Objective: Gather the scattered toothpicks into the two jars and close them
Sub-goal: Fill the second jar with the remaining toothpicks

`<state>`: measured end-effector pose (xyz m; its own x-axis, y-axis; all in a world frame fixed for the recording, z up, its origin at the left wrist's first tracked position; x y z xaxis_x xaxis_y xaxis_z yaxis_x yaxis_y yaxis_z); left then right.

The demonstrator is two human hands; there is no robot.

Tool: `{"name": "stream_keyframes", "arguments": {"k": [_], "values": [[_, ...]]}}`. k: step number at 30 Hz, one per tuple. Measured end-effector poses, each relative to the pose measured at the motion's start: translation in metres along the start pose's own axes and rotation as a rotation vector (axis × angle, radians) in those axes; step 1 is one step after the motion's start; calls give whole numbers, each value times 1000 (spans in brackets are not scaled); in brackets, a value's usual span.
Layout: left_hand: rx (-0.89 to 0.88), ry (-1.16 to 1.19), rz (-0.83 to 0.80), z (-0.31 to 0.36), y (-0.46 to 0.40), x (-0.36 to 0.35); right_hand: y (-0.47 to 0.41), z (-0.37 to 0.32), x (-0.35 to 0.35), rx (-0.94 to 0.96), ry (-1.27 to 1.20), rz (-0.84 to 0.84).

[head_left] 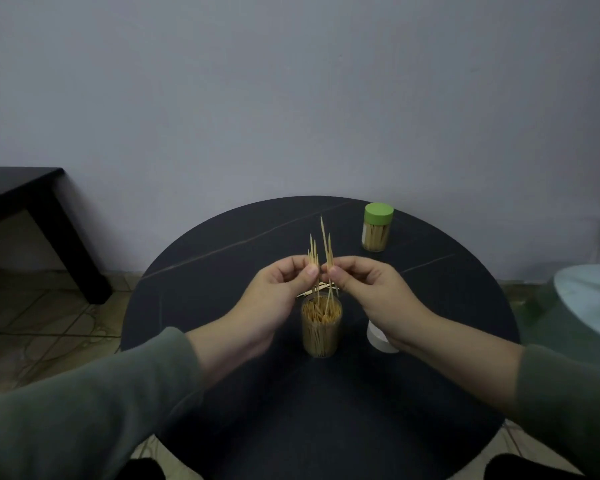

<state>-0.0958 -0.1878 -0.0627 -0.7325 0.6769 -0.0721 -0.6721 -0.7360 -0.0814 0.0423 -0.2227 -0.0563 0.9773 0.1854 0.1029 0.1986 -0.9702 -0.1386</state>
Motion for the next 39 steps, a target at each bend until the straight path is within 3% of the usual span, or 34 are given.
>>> {"name": "stream_keyframes", "arguments": {"k": [9, 19, 22, 30, 36, 39], "values": [[54, -85, -81, -16, 12, 3, 12, 8, 2, -37, -47, -16], [2, -163, -110, -13, 12, 12, 8, -4, 0, 3, 41, -39], [-35, -205, -97, -10, 12, 15, 7, 1, -2, -20, 182, -51], [-238, -700, -38, 12, 17, 14, 9, 2, 3, 10, 371, -84], [-302, -799, 40, 24, 16, -1, 9, -1, 2, 36, 459, -133], [-240, -874, 23, 22, 11, 1, 9, -3, 3, -13, 583, -191]]}}
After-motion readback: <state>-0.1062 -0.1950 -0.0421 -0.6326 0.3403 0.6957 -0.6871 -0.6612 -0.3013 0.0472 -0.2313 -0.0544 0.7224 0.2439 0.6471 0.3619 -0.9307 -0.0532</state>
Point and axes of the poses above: each hand's wrist, its own y-axis away from the middle knuckle, its own x-axis out of the back of the hand, z = x × y, the point moved 5 cm from there along -y, towards the middle knuckle, and after that the axes turned 14 degrees about -z, right-handed, at the moved point
